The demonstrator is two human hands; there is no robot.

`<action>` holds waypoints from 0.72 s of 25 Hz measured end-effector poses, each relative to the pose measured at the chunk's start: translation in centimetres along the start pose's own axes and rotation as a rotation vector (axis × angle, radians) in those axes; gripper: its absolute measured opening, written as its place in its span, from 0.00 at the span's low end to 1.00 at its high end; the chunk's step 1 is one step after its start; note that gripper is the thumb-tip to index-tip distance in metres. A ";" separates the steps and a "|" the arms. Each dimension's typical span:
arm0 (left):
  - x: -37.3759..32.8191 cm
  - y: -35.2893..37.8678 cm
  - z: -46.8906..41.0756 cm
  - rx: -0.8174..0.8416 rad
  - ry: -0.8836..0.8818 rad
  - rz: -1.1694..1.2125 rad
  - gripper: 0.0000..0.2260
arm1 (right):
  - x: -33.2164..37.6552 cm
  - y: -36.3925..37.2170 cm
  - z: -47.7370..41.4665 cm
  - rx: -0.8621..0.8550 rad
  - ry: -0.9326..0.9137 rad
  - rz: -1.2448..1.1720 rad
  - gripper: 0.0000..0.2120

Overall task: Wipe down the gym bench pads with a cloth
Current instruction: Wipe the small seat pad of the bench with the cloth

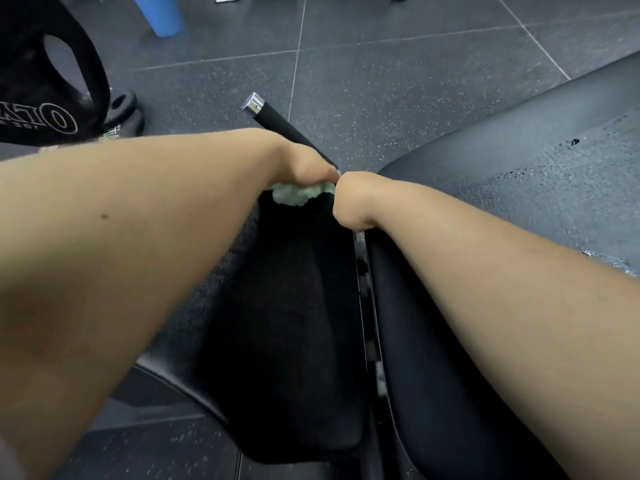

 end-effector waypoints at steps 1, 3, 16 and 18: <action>0.2 0.0 0.0 -0.004 0.001 -0.002 0.23 | -0.2 0.0 0.1 -0.009 0.007 0.012 0.14; 1.6 -0.4 0.7 0.033 -0.008 -0.008 0.23 | 0.0 0.0 0.0 -0.062 0.034 -0.035 0.10; 12.0 -4.7 8.8 -0.119 -0.167 -0.299 0.24 | 4.4 -3.0 -0.8 -0.433 0.236 -0.501 0.17; 13.5 -6.1 10.4 -0.138 -0.184 -0.365 0.24 | 7.3 -3.8 -0.7 -0.339 0.104 -0.524 0.16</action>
Point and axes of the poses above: each hand's wrist, its own z-axis away from the middle knuckle, its own y-axis out of the palm, x = y × z, the point moved 5 cm from there along -z, towards the middle knuckle, and after that the axes turned 13 degrees about -x, right-handed, at the moved point
